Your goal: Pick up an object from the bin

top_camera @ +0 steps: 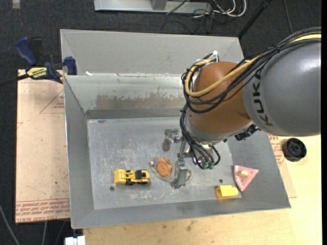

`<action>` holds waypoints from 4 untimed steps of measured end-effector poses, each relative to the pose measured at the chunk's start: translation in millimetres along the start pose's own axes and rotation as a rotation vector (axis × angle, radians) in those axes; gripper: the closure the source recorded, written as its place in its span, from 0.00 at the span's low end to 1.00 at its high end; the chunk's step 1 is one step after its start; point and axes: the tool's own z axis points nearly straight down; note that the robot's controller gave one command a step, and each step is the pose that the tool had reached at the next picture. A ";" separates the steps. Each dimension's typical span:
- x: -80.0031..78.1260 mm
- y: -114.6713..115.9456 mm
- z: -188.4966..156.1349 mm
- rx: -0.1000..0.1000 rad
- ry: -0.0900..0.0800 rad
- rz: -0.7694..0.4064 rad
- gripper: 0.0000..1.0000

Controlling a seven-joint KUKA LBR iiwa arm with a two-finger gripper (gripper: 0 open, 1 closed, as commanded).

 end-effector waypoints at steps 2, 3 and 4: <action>-1.4 -0.3 1.0 -0.002 -0.016 -0.007 0.00; -11.4 -17.1 60.6 0.000 -0.011 -0.136 0.00; -10.0 -15.8 72.1 0.000 -0.007 0.071 0.00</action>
Offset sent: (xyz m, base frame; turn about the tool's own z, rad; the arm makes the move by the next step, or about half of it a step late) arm -0.0159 -0.0009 -0.0684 -0.0876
